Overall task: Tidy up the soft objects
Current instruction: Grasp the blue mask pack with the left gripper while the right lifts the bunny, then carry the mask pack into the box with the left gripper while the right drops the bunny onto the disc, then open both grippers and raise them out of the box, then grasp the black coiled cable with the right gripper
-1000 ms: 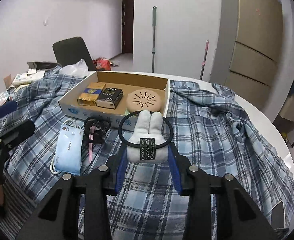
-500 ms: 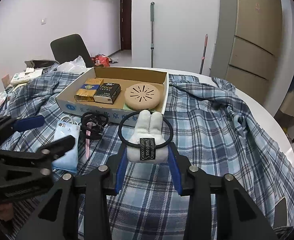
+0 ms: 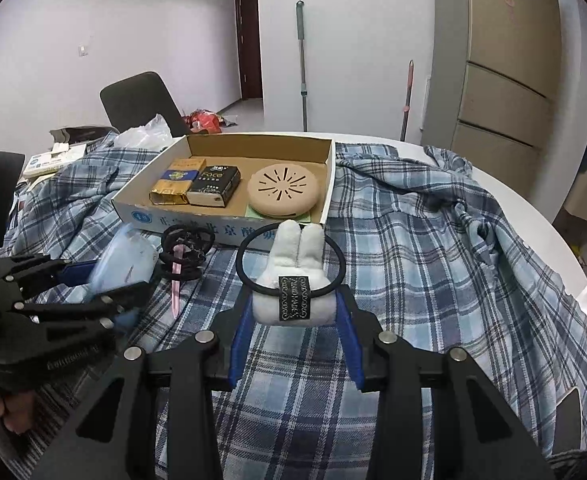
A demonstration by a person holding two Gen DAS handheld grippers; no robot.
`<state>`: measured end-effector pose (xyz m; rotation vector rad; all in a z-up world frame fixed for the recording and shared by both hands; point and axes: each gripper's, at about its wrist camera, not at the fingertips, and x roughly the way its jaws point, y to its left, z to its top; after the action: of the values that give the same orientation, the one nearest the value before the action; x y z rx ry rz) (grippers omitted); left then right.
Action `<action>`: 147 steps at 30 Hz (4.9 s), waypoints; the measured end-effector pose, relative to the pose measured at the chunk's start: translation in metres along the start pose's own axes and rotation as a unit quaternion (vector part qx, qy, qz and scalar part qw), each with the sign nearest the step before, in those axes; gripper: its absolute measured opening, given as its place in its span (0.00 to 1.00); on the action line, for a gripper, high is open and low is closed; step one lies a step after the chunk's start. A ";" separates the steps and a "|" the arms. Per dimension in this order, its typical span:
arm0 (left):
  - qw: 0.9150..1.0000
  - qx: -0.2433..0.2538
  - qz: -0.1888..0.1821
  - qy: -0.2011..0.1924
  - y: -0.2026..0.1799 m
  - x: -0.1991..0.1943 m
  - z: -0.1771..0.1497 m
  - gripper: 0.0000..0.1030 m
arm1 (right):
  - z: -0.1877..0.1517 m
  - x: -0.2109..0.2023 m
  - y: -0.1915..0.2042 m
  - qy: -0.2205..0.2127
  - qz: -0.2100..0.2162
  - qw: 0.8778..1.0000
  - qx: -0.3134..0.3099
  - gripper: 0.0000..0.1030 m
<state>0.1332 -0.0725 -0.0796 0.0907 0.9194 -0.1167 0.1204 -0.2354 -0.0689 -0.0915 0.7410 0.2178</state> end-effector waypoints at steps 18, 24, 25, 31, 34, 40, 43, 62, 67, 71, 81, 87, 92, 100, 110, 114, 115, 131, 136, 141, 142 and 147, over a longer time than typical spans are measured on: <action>0.997 -0.033 -0.034 -0.053 0.046 -0.028 -0.013 0.26 | -0.001 0.004 -0.003 0.008 -0.001 1.000 0.005 0.37; 0.993 -0.024 -0.041 -0.111 0.044 -0.046 -0.020 0.22 | -0.001 -0.004 -0.001 -0.012 0.010 1.000 0.000 0.37; 0.991 -0.021 -0.041 -0.125 0.043 -0.051 -0.022 0.22 | -0.001 -0.005 0.000 -0.015 0.011 1.000 -0.002 0.37; 0.981 -0.016 -0.044 -0.187 0.043 -0.079 -0.023 0.21 | 0.000 -0.017 0.005 -0.044 0.016 0.999 -0.013 0.37; 0.977 -0.019 -0.036 -0.207 0.045 -0.095 -0.016 0.21 | 0.005 -0.030 0.008 -0.069 0.004 0.997 -0.019 0.37; 0.968 0.010 -0.003 -0.252 0.037 -0.134 0.018 0.21 | 0.041 -0.061 0.021 -0.107 0.004 0.993 -0.044 0.37; 0.968 0.006 -0.004 -0.251 0.036 -0.143 0.043 0.21 | 0.070 -0.073 0.024 -0.136 -0.002 0.990 -0.045 0.37; 0.992 -0.039 -0.009 -0.120 0.056 -0.027 0.104 0.21 | 0.113 0.066 0.012 -0.049 0.001 0.999 0.018 0.37; 0.993 -0.011 -0.013 -0.120 0.051 0.001 0.092 0.21 | 0.099 0.089 0.014 -0.014 0.010 1.000 0.002 0.37; 0.995 -0.013 -0.030 -0.097 0.054 0.016 0.089 0.21 | 0.095 0.097 0.015 0.005 0.025 1.000 0.004 0.37; 0.992 -0.029 -0.014 -0.123 0.061 0.004 0.087 0.58 | 0.089 0.104 0.013 0.026 0.041 0.999 0.010 0.49; 0.989 -0.039 -0.008 -0.142 0.068 -0.004 0.090 0.66 | 0.088 0.107 0.014 0.037 0.034 0.999 0.006 0.63; 0.988 -0.047 -0.001 -0.149 0.071 -0.013 0.092 0.66 | 0.096 0.097 0.007 0.023 0.034 0.999 0.019 0.63; 0.978 -0.049 -0.007 -0.201 0.070 -0.070 0.098 0.66 | 0.116 0.045 0.016 -0.036 0.038 0.999 0.011 0.63; 0.958 -0.052 -0.008 -0.283 0.071 -0.150 0.072 0.66 | 0.118 -0.018 0.029 -0.092 0.054 0.994 0.008 0.63; 0.952 -0.056 -0.017 -0.300 0.073 -0.163 0.054 0.66 | 0.110 -0.033 0.035 -0.106 0.056 0.993 0.001 0.63; 0.951 -0.056 -0.013 -0.303 0.073 -0.164 0.049 0.66 | 0.108 -0.035 0.035 -0.107 0.059 0.993 0.001 0.63; 0.961 -0.052 -0.002 -0.270 0.076 -0.105 -0.001 0.66 | 0.063 0.007 0.043 -0.080 0.073 0.994 0.002 0.63; 0.956 -0.041 -0.012 -0.290 0.075 -0.094 -0.012 0.83 | 0.054 0.017 0.047 -0.075 0.074 0.994 -0.007 0.63; 0.952 -0.049 0.005 -0.301 0.076 -0.096 -0.015 1.00 | 0.047 0.025 0.048 -0.072 0.062 0.995 -0.010 0.67; 0.953 -0.051 0.007 -0.298 0.077 -0.095 -0.014 1.00 | 0.047 0.027 0.049 -0.069 0.066 0.995 -0.009 0.67; 0.954 -0.060 0.007 -0.295 0.081 -0.093 -0.014 1.00 | 0.044 0.037 0.052 -0.053 0.074 0.996 -0.015 0.67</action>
<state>0.0777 0.0152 -0.0116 -0.0503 0.3265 -0.0671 0.1638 -0.1723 -0.0617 -0.0540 0.6392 0.3724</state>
